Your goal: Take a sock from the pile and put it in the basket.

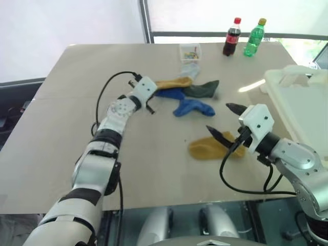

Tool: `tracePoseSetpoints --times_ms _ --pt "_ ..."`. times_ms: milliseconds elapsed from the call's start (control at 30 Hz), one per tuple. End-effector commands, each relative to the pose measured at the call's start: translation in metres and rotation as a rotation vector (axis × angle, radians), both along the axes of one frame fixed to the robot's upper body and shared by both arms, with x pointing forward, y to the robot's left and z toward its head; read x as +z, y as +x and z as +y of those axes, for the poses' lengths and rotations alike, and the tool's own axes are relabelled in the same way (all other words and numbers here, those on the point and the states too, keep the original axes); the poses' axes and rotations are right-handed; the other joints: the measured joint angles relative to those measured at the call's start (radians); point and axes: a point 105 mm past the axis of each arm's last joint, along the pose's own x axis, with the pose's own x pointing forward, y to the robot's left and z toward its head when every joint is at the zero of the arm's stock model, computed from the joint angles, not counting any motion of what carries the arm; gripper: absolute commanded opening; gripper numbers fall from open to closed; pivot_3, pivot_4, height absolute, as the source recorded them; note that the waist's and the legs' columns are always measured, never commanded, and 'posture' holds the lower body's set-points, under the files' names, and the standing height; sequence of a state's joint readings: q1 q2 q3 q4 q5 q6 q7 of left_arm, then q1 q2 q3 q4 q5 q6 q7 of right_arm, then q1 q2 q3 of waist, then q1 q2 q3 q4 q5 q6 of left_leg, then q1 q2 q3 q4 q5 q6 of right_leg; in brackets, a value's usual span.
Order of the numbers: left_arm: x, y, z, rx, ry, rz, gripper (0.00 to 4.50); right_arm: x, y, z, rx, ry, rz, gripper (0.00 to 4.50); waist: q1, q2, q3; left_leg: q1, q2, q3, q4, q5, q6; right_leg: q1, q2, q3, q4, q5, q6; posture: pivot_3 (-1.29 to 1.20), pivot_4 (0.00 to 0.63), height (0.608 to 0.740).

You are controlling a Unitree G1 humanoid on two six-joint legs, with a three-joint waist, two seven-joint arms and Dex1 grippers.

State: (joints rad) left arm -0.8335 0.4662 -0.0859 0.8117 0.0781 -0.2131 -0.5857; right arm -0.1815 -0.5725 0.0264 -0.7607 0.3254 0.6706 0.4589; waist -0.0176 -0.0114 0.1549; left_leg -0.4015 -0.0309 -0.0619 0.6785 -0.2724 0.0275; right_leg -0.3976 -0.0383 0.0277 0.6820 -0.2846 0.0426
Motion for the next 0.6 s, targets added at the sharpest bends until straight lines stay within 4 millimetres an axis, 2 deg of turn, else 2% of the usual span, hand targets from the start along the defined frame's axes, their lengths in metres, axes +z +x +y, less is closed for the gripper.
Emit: tracePoseSetpoints --times_ms 33,133,200,333,400,533,600 --pt "0.017 -0.029 0.006 -0.073 -0.034 -0.027 0.01 0.006 -0.002 0.001 0.017 0.012 -0.029 4.5 -0.004 0.0 0.0 0.0 0.0 0.0 0.0 0.0 0.0 0.0 0.0 0.001 0.0 0.0 0.0 0.0 0.15 0.74" --pt "0.013 -0.052 0.02 -0.059 -0.021 0.011 0.01 0.004 -0.001 0.001 0.029 0.015 -0.022 4.5 0.002 0.0 0.0 0.0 0.001 0.0 -0.001 0.0 0.0 0.0 0.0 0.005 0.0 0.0 0.0 0.0 0.15 0.74" --pt "0.004 -0.073 0.04 -0.046 -0.001 0.084 0.01 0.003 -0.001 0.002 0.046 0.018 -0.015 4.5 0.006 0.0 0.0 0.0 0.0 -0.001 -0.001 -0.002 0.003 0.0 -0.001 0.004 0.0 0.0 0.0 0.0 0.15 0.74" --pt "-0.014 -0.112 0.055 -0.108 0.047 0.256 0.01 0.0 0.001 0.005 0.076 0.017 -0.003 4.5 0.004 0.001 0.0 0.003 0.001 -0.001 -0.002 -0.002 0.004 0.001 -0.001 0.004 0.001 0.0 0.0 0.0 0.15 0.74" --pt "-0.025 -0.141 0.055 -0.196 0.093 0.363 0.01 -0.003 0.001 0.006 0.093 0.012 0.005 4.5 0.005 0.001 0.0 0.003 0.001 -0.001 -0.002 -0.003 0.004 0.001 -0.002 0.004 0.0 0.0 0.0 0.0 0.15 0.74" --pt "-0.024 -0.173 0.043 -0.309 0.077 0.48 0.01 -0.007 0.002 0.007 0.11 0.014 0.016 4.5 0.011 0.002 0.001 0.003 0.0 -0.002 -0.005 -0.003 0.004 0.001 -0.003 0.003 -0.002 0.0 -0.001 0.0 0.15 0.74" --pt "-0.025 -0.182 0.039 -0.342 0.059 0.537 0.01 -0.009 0.003 0.008 0.119 0.014 0.021 4.5 0.011 0.002 0.001 0.003 0.0 -0.002 -0.005 -0.003 0.004 0.001 -0.003 0.002 -0.002 0.0 -0.001 0.0 0.15 0.74"
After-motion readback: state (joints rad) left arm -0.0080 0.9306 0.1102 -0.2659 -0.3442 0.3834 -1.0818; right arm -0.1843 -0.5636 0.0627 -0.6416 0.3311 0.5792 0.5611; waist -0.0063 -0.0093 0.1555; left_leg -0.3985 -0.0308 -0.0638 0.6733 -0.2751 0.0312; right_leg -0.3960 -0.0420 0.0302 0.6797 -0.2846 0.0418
